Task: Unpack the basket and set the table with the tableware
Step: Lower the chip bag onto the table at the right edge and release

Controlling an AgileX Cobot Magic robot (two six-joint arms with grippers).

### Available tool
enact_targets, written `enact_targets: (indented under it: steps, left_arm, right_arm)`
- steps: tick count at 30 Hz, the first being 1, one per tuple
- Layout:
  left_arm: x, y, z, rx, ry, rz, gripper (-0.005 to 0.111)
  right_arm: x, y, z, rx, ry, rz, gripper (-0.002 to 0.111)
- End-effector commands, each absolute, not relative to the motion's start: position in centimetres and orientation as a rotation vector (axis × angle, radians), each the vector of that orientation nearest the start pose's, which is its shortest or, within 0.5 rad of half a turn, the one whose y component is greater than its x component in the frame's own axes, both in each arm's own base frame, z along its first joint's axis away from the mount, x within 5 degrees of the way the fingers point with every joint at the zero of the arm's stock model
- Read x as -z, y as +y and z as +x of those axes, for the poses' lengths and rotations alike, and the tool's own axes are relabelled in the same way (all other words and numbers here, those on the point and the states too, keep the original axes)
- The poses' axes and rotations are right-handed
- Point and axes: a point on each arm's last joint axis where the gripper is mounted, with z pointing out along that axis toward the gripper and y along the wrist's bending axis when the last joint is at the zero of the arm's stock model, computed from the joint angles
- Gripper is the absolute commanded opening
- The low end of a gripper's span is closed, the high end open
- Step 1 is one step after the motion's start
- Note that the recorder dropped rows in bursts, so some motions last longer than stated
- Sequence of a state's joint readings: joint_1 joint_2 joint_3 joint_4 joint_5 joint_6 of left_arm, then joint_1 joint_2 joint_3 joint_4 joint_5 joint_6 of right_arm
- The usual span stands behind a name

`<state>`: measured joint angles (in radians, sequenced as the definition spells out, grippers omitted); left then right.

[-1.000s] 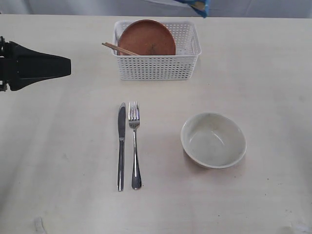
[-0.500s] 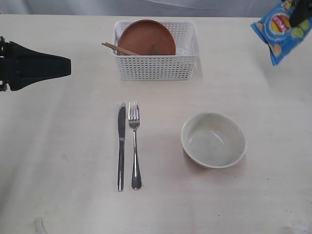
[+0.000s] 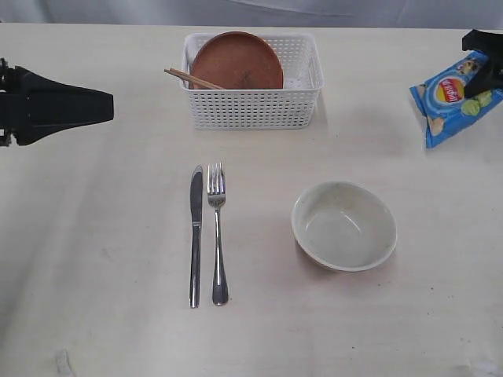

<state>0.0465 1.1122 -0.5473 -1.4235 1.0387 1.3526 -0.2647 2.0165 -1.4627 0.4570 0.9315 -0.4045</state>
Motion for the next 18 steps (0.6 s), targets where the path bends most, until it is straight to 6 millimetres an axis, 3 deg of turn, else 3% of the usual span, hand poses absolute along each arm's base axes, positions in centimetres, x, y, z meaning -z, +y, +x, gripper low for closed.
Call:
enact_targets:
  steps: [1,3,5,8,12,18]
  left_arm:
    - [-26.5,-6.8,18.2,1.069,2.026,0.519,0.036]
    - [-26.5,-6.8,18.2,1.073,2.028,0.513,0.036]
    - [-26.5,-6.8,18.2,1.071,2.03,0.515,0.036]
    - [-26.5,-6.8,18.2,1.071,2.03,0.515,0.036]
    - [-26.5,-6.8,18.2,1.071,2.03,0.515,0.036]
    - [-26.5,-6.8,18.2,1.073,2.029,0.513,0.036]
  right_arm:
    - [-18.4,-7.4,40.7,-0.495,2.784,0.156,0.047]
    - [-18.6,-7.5,40.8,-0.482,2.784,0.184,0.067]
    - [-19.2,-7.5,41.0,-0.495,2.779,0.171,0.076]
    - [-20.9,-6.8,41.7,-0.602,2.731,0.17,0.07]
    - [-24.1,-4.5,43.0,-0.74,2.626,-0.01,0.058]
    - [-28.2,1.6,44.2,-0.769,2.531,-0.316,0.056]
